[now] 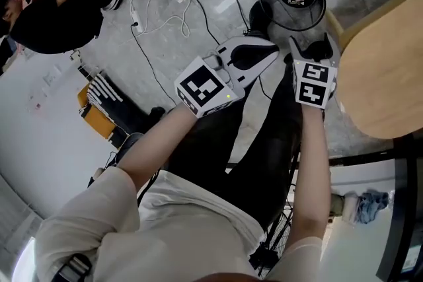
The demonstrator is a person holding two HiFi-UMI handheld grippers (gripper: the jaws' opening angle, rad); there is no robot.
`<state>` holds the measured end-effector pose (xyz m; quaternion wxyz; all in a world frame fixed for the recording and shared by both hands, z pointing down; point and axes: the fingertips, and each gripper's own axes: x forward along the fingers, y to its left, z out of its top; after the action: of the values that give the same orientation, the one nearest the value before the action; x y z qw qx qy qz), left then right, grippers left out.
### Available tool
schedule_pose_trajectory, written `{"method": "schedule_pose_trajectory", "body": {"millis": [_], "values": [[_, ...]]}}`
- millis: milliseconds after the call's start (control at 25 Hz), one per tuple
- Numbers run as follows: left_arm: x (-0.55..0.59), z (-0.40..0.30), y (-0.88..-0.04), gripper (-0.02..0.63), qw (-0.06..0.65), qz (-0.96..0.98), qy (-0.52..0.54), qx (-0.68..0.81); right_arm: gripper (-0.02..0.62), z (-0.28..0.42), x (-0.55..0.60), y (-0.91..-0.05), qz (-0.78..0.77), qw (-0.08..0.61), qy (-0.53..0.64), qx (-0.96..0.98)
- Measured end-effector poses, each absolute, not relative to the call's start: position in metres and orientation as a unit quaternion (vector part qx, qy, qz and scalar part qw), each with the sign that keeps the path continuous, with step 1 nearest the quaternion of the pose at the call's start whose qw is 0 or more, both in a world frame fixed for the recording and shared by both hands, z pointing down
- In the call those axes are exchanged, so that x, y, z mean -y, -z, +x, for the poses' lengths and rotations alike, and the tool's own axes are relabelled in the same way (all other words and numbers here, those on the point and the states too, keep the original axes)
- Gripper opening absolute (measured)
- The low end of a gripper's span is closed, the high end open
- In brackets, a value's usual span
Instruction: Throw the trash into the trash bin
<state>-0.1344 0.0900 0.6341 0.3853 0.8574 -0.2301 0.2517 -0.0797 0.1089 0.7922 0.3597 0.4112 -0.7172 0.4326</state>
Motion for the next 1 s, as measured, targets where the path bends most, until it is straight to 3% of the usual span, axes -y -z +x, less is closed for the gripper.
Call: {"method": "schedule_pose_trajectory", "body": {"millis": [400,1000], "values": [[-0.089,-0.073,-0.603,0.006,0.372,0.871,-0.254,0.195,0.410,0.000,-0.090,-0.740,0.444,0.335,-0.399,0.729],[-0.089,0.032,-0.586,0.006,0.367,0.887,-0.240,0.144,0.410,0.210,-0.075,-0.719,0.544,0.338,-0.354,0.681]]}}
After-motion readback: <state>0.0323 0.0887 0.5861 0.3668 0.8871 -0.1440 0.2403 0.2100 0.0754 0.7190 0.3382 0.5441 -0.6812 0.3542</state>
